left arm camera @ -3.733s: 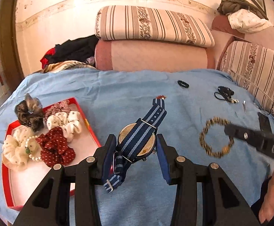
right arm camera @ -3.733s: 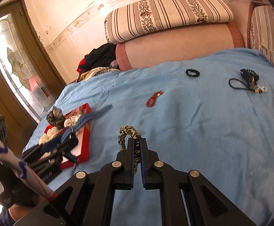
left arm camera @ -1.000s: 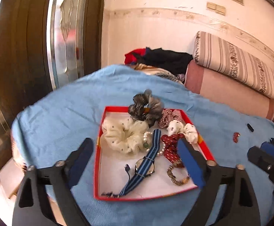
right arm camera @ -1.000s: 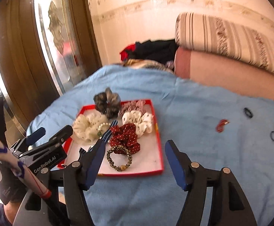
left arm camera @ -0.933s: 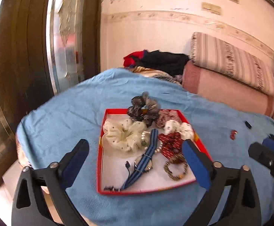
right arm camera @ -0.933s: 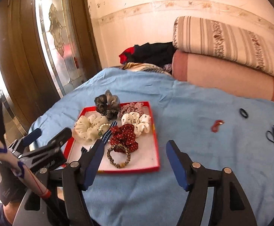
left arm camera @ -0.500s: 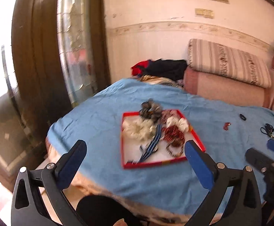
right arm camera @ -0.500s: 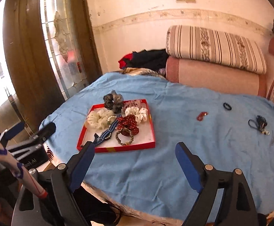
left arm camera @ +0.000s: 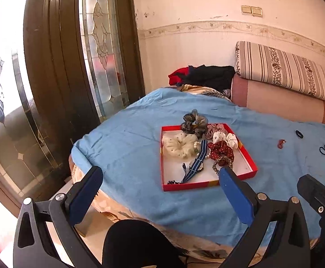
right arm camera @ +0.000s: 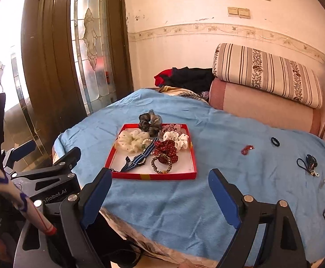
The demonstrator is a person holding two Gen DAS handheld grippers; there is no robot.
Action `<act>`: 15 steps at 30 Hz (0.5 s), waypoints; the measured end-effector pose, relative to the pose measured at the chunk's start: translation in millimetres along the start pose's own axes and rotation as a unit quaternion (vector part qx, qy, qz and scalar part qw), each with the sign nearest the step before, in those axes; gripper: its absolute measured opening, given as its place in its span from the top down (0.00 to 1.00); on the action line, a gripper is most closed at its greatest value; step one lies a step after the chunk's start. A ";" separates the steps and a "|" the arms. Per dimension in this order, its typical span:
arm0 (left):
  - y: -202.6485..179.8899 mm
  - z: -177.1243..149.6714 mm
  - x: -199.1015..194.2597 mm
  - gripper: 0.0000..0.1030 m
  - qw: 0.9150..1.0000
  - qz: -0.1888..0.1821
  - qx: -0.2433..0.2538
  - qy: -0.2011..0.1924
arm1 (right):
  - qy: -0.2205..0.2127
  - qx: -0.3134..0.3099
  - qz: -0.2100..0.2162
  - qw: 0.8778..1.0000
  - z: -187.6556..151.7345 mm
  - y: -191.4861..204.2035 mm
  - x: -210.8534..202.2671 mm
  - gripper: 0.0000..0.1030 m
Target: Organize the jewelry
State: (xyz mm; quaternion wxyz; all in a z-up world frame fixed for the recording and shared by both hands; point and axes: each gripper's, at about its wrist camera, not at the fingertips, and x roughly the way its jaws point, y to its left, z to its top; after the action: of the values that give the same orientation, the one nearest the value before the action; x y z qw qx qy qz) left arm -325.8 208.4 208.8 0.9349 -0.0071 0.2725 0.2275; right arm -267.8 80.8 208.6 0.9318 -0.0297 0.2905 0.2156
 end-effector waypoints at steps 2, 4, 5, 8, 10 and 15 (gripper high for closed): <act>0.0 -0.2 4.0 0.00 1.000 -0.001 -0.002 0.004 | 0.001 0.000 -0.001 1.000 -0.7 -0.4 0.5 0.11; 0.2 -0.4 8.2 0.00 1.000 0.000 -0.005 0.008 | 0.004 -0.001 -0.002 1.000 -1.3 -0.8 2.0 0.11; -0.1 -0.2 10.4 0.00 1.000 -0.003 -0.006 0.011 | 0.006 -0.002 -0.002 1.000 -1.6 -0.7 3.5 0.11; -2.2 0.0 16.5 0.00 1.000 -0.001 -0.004 0.017 | 0.010 -0.003 -0.003 1.000 -1.4 -0.9 6.9 0.11; -4.1 0.3 20.3 0.00 1.000 0.000 0.001 0.019 | 0.011 -0.005 -0.004 1.000 -1.8 -0.8 8.0 0.11; -7.4 1.7 30.5 0.00 1.000 -0.008 0.003 0.026 | 0.017 -0.007 -0.013 1.000 -2.2 -2.1 12.3 0.11</act>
State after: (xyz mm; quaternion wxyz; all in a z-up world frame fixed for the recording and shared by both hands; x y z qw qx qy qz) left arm -298.9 214.9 193.7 0.9293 -0.0122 0.2974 0.2185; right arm -259.0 83.2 199.8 0.9291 -0.0439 0.3047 0.2049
